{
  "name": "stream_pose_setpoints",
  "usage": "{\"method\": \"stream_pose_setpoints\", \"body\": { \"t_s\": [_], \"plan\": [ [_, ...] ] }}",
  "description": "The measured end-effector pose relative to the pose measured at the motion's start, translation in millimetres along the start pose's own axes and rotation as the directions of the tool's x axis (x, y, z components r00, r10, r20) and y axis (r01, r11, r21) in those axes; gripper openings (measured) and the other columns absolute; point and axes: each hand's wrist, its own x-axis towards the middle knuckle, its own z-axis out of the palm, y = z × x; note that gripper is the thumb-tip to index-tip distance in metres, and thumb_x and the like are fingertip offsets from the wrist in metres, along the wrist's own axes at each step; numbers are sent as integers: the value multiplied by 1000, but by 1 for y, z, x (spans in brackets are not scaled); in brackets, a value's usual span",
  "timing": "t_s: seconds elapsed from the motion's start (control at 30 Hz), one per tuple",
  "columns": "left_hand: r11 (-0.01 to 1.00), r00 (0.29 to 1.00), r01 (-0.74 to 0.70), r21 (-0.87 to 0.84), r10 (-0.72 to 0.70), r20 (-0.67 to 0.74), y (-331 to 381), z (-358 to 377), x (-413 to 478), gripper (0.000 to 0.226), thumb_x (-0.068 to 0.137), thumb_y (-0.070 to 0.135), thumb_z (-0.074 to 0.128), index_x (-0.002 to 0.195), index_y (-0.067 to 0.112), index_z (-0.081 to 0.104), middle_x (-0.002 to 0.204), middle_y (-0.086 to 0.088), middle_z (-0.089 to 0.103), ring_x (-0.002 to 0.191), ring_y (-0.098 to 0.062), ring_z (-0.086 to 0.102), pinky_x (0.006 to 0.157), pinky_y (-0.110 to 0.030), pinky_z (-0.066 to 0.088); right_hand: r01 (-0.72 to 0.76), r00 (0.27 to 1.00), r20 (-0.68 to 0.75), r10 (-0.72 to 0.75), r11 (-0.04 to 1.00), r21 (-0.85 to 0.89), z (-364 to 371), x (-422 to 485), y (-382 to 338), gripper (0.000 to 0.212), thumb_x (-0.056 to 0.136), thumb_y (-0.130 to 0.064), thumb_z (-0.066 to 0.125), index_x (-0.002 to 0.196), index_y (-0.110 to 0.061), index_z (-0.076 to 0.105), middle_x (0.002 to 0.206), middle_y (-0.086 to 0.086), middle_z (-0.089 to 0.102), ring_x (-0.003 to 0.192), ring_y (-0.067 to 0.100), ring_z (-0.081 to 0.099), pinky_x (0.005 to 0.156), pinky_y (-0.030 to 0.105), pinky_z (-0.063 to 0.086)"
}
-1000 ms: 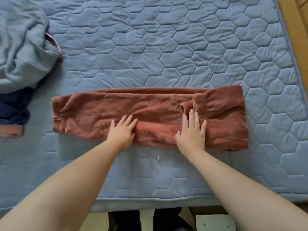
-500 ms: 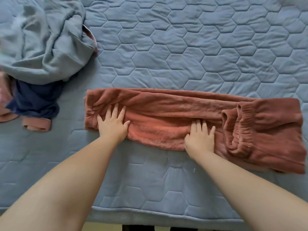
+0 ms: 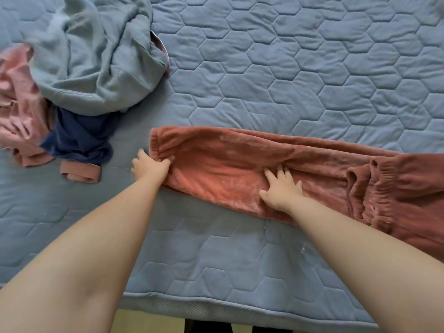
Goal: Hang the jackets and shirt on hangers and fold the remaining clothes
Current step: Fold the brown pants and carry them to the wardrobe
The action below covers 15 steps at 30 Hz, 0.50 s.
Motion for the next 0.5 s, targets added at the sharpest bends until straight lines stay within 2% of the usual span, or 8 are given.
{"method": "stream_pose_setpoints", "body": {
  "t_s": [0.1, 0.17, 0.23, 0.3, 0.33, 0.4, 0.47, 0.5],
  "plan": [
    [981, 999, 9, -195, 1, 49, 8, 0, -8, 55, 80, 30, 71, 125, 5, 51, 126, -17, 58, 115, -33, 55, 91, -33, 42, 98, 988, -128, -87, 992, 84, -7, -10, 14, 64, 90, -32, 46, 149, -22, 24, 159, 7, 13, 145, 22, 14, 117, 48, 18],
    [968, 999, 29, -247, -35, -19, 19, 4, -27, 49, 79, 27, 69, 118, 3, 51, 123, -17, 59, 115, -33, 54, 90, -35, 42, 154, 972, -189, -143, 987, 47, -8, -24, 23, 62, 89, -28, 48, 147, -15, 30, 158, 8, 19, 143, 22, 20, 116, 42, 21],
    [990, 988, 11, -140, -32, -153, 30, 8, -49, 55, 77, 23, 67, 124, 5, 44, 133, -16, 49, 126, -33, 43, 98, -40, 37, 193, 949, -254, -186, 981, 3, -4, -38, 30, 61, 88, -25, 51, 145, -11, 34, 156, 11, 23, 143, 23, 22, 117, 41, 20],
    [986, 963, -98, 136, 128, -239, 36, 11, -69, 71, 75, 17, 64, 138, 9, 32, 148, -14, 30, 139, -30, 24, 109, -49, 23, 210, 909, -370, -192, 978, 9, -4, -50, 38, 57, 86, -21, 55, 140, -7, 42, 152, 14, 31, 141, 26, 26, 117, 41, 19],
    [927, 931, -220, 304, 292, -218, 36, 15, -79, 82, 74, 14, 62, 146, 13, 23, 155, -12, 18, 144, -29, 13, 112, -54, 14, 204, 886, -431, -173, 979, 26, -5, -54, 45, 56, 84, -19, 57, 137, -5, 45, 149, 16, 34, 139, 28, 29, 117, 43, 20],
    [646, 765, -534, 545, 643, -14, 38, 32, -100, 92, 74, 11, 57, 152, 22, 11, 160, -10, 2, 147, -28, -1, 113, -59, 3, 136, 857, -507, -89, 989, 57, -12, -62, 69, 55, 82, -17, 60, 134, -3, 49, 146, 19, 37, 138, 32, 32, 117, 45, 20],
    [369, 554, -767, 526, 794, 251, 48, 60, -133, 83, 79, 13, 53, 152, 25, 16, 160, -9, 5, 148, -27, 1, 114, -56, 4, 24, 841, -541, 13, 998, 61, -22, -68, 103, 54, 82, -18, 60, 133, -3, 49, 147, 20, 37, 137, 33, 31, 116, 46, 20],
    [313, 486, -837, 448, 801, 350, 57, 76, -153, 76, 82, 14, 51, 151, 23, 22, 159, -8, 12, 147, -26, 7, 115, -52, 8, -37, 832, -551, 65, 997, 61, -27, -70, 122, 52, 83, -18, 59, 132, -3, 48, 147, 20, 35, 138, 34, 30, 116, 47, 21]
  ]
}}
